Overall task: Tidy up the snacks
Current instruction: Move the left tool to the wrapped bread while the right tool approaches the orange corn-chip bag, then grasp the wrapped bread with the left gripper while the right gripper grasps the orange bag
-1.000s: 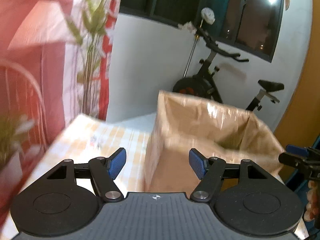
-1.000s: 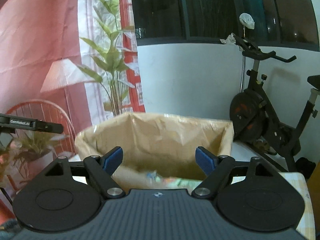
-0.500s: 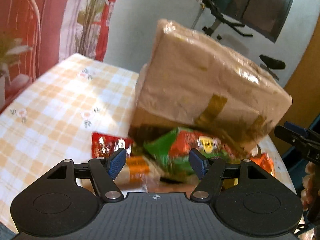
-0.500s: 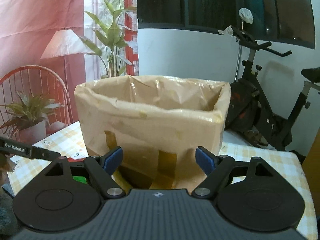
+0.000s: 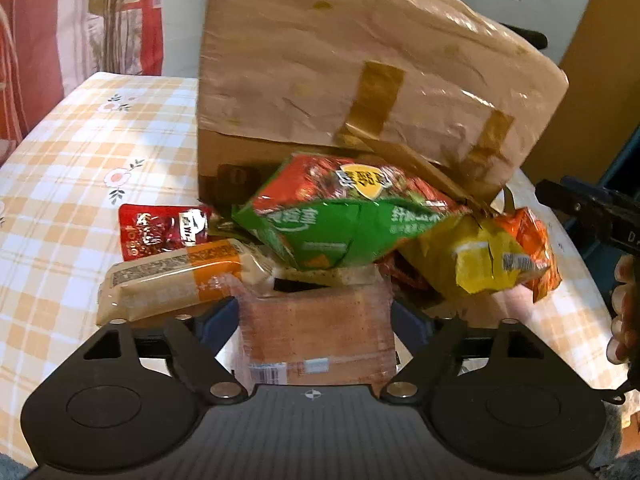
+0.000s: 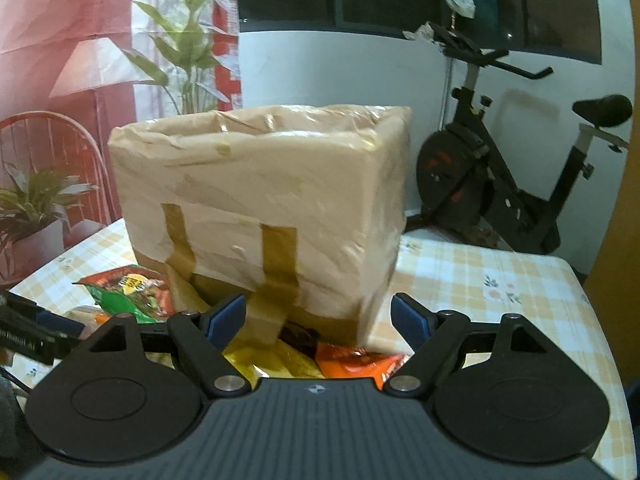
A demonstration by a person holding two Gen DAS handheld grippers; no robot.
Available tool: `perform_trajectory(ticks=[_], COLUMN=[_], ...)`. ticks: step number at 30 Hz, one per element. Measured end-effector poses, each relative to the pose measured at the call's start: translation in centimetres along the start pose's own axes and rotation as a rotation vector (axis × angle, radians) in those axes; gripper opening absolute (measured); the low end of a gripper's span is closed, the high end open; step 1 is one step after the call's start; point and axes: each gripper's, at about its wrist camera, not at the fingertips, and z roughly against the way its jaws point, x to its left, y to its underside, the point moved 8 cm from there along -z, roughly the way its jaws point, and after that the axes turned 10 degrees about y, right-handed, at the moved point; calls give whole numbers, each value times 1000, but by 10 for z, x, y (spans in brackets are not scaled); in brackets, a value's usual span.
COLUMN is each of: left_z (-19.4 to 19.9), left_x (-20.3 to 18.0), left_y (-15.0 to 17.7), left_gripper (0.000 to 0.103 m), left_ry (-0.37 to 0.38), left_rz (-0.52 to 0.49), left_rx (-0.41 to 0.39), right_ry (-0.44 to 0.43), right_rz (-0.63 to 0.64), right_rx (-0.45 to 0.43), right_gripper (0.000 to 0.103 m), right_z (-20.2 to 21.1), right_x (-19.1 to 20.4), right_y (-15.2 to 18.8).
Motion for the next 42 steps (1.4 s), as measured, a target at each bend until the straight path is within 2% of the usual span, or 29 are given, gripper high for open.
perform_trajectory(ticks=[8, 12, 14, 15, 20, 22, 24, 27, 29, 30, 31, 35, 36, 38, 42], left_z=[-13, -13, -9, -5, 8, 12, 14, 15, 10, 8, 6, -2, -5, -10, -23], left_x=[-6, 0, 5, 9, 26, 30, 33, 33, 25, 22, 19, 5, 2, -6, -19], left_y=[13, 15, 16, 16, 11, 7, 5, 6, 6, 7, 9, 12, 13, 13, 12], left_gripper=[94, 94, 85, 77, 58, 43, 41, 44, 55, 67, 75, 80, 84, 86, 94], left_ry=[-50, -22, 14, 12, 46, 55, 64, 59, 52, 46, 37, 33, 22, 8, -42], left_rz=[-42, -2, 33, 50, 114, 125, 133, 137, 124, 117, 110, 47, 26, -18, -86], left_rx=[80, 78, 60, 39, -17, -44, -48, -34, -17, -3, 6, 39, 53, 61, 105], right_ry=[18, 27, 38, 48, 100, 125, 147, 157, 150, 151, 149, 140, 138, 139, 151], right_rz=[-16, -17, -14, -13, -38, -34, -24, -38, -72, -87, -100, -126, -124, -114, -122], right_rx=[23, 41, 55, 65, 101, 107, 117, 148, 177, 192, 210, 223, 224, 224, 224], right_gripper=[82, 82, 82, 82, 82, 82, 82, 82, 82, 82, 82, 82, 82, 74, 67], right_z=[-2, -5, -7, -8, -13, -16, -21, -30, -38, -41, -44, -47, -46, -42, -38], right_x=[-6, -8, -9, -11, -25, -31, -37, -47, -54, -57, -60, -62, -61, -58, -53], right_y=[9, 14, 18, 20, 28, 31, 34, 41, 48, 50, 54, 61, 62, 65, 70])
